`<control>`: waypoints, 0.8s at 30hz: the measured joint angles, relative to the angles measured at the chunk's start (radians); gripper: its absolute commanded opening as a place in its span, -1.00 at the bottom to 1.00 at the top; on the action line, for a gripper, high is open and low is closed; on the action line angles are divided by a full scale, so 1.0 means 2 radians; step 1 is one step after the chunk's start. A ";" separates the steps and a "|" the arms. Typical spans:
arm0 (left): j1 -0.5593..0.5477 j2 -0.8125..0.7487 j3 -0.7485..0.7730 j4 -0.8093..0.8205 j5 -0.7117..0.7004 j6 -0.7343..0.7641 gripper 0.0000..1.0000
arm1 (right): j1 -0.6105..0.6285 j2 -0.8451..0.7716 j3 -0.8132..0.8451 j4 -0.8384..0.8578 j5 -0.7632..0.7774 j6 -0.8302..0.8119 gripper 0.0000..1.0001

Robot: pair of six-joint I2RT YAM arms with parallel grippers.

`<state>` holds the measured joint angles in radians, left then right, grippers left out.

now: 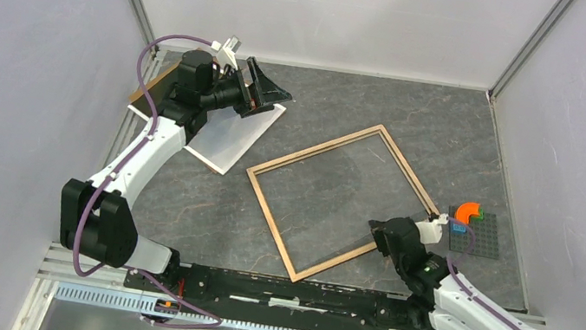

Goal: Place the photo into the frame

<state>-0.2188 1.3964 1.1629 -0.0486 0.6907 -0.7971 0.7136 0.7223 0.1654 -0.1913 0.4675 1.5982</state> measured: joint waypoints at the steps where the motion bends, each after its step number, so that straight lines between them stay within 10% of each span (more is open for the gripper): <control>1: 0.000 0.000 0.000 0.000 0.000 0.000 1.00 | -0.001 0.003 0.000 0.002 -0.002 -0.002 -1.00; 24: -0.001 0.002 0.000 0.000 0.000 0.000 1.00 | -0.001 -0.008 0.000 0.002 -0.020 -0.020 -1.00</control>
<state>-0.2207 1.3998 1.1629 -0.0486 0.6914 -0.7971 0.7109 0.7071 0.1654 -0.1871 0.4274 1.5589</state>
